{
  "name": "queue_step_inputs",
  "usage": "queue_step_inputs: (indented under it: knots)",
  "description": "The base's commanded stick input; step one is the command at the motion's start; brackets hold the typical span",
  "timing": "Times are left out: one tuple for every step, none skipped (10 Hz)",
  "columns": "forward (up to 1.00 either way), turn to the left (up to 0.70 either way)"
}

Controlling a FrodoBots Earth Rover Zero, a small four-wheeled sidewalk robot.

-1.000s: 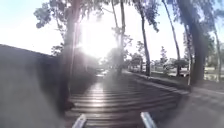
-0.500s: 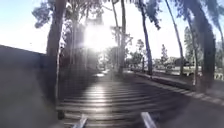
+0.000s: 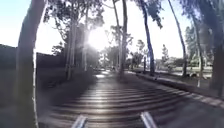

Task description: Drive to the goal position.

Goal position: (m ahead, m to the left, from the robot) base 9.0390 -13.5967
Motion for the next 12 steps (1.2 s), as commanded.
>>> queue_step_inputs:
  knots:
    - [0.98,0.0]
    - [0.98,0.02]
    - [0.98,0.04]
    - [0.98,0.27]
    - [0.98,0.36]
    - [0.98,0.22]
    - [0.98,0.0]
    - [0.98,0.0]
    - [0.98,0.0]
    - [0.98,0.0]
    - [0.98,0.0]
    - [0.98,0.0]
